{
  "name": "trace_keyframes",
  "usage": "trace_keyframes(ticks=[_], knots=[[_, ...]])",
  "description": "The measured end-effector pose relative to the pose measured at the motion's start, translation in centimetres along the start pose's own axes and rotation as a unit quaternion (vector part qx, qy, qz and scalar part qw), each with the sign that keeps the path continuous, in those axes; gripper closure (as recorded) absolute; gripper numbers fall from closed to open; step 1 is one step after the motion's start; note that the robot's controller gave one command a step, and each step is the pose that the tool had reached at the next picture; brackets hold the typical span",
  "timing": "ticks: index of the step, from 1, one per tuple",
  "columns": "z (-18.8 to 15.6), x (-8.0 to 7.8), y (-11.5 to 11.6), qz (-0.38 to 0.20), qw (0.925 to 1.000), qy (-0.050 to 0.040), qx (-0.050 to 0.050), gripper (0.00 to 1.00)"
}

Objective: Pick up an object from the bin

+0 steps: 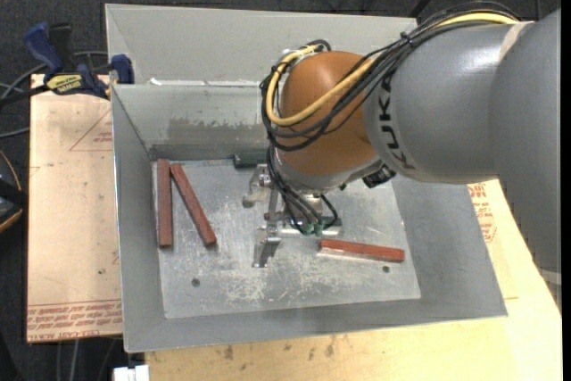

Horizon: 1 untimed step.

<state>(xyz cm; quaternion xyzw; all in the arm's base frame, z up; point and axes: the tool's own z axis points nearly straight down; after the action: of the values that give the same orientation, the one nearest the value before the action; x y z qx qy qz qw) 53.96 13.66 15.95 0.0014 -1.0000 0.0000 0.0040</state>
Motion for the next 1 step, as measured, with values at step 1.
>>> trace_keyframes(ticks=[1], knots=[[-0.29,-0.07,-0.03,0.001,1.0000,-0.0020,0.000,0.00]])
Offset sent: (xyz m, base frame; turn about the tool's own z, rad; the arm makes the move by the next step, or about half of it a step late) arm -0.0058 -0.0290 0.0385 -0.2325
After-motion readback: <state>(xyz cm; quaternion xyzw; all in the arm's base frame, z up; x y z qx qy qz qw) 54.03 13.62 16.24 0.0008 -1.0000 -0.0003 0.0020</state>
